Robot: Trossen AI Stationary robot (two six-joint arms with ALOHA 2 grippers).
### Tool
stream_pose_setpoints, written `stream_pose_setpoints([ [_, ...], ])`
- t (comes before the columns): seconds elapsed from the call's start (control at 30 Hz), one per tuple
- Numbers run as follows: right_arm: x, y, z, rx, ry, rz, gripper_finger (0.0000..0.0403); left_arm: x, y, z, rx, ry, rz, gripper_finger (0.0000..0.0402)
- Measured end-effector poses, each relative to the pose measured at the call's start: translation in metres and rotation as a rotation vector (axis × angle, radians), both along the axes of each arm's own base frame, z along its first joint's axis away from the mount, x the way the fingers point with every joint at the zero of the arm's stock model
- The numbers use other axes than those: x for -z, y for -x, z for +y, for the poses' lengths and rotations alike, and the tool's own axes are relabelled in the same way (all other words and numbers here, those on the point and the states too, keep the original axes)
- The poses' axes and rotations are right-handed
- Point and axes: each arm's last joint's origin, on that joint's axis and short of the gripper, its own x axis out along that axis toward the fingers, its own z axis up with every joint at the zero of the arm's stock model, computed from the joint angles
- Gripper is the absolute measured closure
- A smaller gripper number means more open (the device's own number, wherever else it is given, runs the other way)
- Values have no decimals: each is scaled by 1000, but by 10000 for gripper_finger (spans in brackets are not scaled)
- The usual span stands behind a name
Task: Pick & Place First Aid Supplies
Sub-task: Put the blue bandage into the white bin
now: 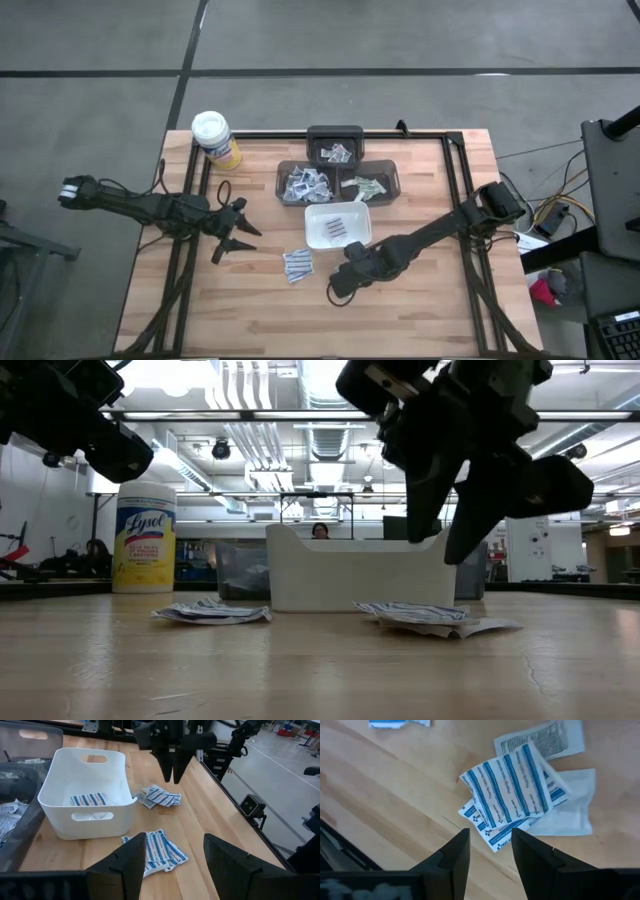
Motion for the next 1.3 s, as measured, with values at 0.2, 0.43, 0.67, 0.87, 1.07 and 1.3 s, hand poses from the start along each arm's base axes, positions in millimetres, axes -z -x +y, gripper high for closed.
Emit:
stream_pose_setpoints([
  [0.2,4,-2,0,49,-25,14,271,0,1,-1,47,4,3,204],
  [0.43,9,-1,-4,121,-15,28,280,0,1,-1,60,-24,-6,204],
  [0.67,20,6,-7,140,-3,72,282,0,1,-1,63,-35,-10,204],
  [0.87,27,9,-12,148,5,88,286,0,1,-1,64,-38,-11,204],
  [1.07,32,10,-17,157,11,98,288,0,1,-1,63,-38,-11,204],
  [1.3,40,3,-18,142,2,73,287,0,0,-1,63,-37,-17,204],
])
